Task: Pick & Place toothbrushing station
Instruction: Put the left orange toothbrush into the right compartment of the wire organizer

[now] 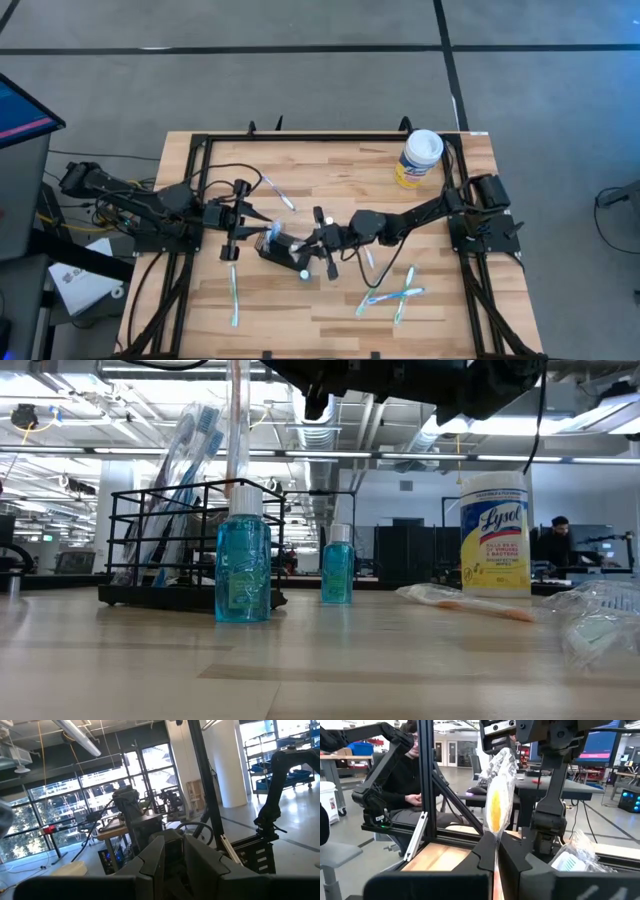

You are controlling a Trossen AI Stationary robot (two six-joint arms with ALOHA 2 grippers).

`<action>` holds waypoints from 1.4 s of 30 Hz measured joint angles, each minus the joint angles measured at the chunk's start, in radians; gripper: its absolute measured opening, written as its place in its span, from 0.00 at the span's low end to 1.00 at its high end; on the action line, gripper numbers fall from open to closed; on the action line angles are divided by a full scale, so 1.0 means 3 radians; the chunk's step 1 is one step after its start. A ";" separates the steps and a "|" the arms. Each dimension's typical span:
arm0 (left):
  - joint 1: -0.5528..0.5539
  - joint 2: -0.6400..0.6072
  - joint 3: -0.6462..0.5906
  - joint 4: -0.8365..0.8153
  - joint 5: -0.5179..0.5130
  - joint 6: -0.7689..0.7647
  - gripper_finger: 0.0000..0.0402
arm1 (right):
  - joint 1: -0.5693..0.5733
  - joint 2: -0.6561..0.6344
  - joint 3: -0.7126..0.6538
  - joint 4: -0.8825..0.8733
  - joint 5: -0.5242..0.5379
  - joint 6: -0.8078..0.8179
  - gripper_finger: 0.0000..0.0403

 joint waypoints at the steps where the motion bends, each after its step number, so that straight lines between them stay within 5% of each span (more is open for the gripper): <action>1: 0.0000 0.0000 0.0000 -0.0001 0.0000 0.0000 0.17 | -0.0005 0.0000 0.0000 -0.0011 0.0000 0.0000 0.00; 42: 0.0000 0.0000 0.0000 -0.0009 0.0000 0.0000 0.17 | -0.0080 0.0484 -0.0106 0.0431 0.0003 0.0050 0.00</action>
